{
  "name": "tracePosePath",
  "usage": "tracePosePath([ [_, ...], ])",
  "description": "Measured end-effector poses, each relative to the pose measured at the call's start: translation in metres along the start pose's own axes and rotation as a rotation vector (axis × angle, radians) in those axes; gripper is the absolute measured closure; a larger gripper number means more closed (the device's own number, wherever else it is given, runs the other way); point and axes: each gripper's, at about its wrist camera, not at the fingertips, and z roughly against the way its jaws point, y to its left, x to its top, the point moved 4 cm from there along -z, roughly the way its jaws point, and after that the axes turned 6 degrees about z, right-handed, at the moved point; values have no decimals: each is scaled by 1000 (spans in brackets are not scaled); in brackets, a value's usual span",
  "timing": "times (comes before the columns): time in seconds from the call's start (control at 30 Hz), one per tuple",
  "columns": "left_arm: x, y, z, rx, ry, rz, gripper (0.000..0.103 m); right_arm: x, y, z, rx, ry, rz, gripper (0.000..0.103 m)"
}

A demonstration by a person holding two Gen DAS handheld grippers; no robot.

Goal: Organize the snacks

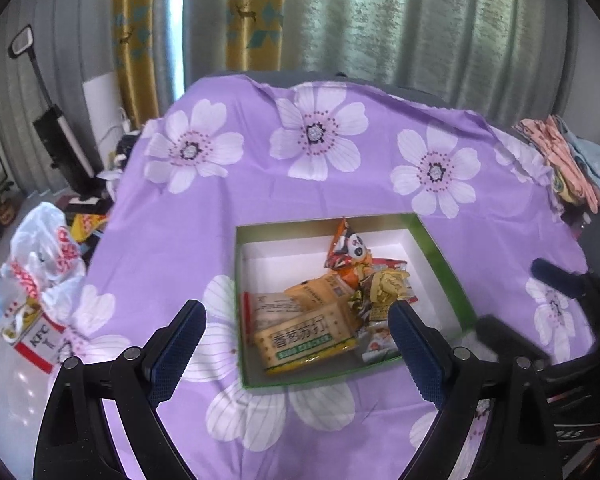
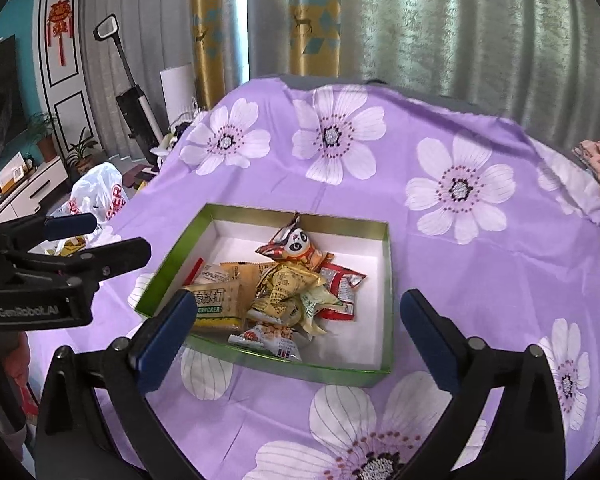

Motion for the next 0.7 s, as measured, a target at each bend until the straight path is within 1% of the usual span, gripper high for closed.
tracePosePath([
  [0.13, 0, -2, 14, 24, -16, -11, 11, 5, 1, 22, -12, -23, 1, 1],
  [0.33, 1, -10, 35, 25, -43, -31, 11, 11, 5, 46, -23, -53, 7, 1],
  [0.7, 1, -14, 55, 23, -72, -39, 11, 16, 11, 69, -30, -85, 15, 1],
])
